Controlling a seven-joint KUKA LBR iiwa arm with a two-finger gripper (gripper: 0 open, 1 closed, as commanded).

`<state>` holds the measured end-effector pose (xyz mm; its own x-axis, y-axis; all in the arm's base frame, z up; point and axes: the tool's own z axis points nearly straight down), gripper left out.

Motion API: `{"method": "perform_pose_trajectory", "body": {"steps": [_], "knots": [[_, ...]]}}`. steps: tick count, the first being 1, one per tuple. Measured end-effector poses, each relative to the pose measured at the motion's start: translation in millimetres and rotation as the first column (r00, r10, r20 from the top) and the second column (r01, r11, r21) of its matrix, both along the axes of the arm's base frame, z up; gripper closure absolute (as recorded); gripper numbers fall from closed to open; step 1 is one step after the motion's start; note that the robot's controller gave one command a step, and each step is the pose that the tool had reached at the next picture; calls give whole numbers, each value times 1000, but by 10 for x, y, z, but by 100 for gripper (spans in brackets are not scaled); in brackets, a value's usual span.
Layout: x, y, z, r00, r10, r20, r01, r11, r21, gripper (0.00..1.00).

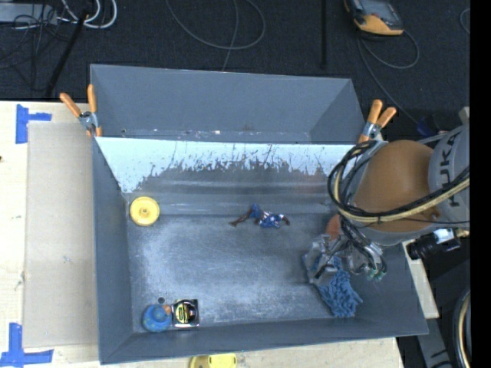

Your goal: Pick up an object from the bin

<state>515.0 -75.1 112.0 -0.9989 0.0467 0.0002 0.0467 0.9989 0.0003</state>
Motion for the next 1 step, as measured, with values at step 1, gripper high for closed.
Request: {"method": "perform_pose_trajectory", "body": {"steps": [1], "knots": [[5, 0, 108, 1000, 0, 1, 0, 1000, 0, 100]]}}
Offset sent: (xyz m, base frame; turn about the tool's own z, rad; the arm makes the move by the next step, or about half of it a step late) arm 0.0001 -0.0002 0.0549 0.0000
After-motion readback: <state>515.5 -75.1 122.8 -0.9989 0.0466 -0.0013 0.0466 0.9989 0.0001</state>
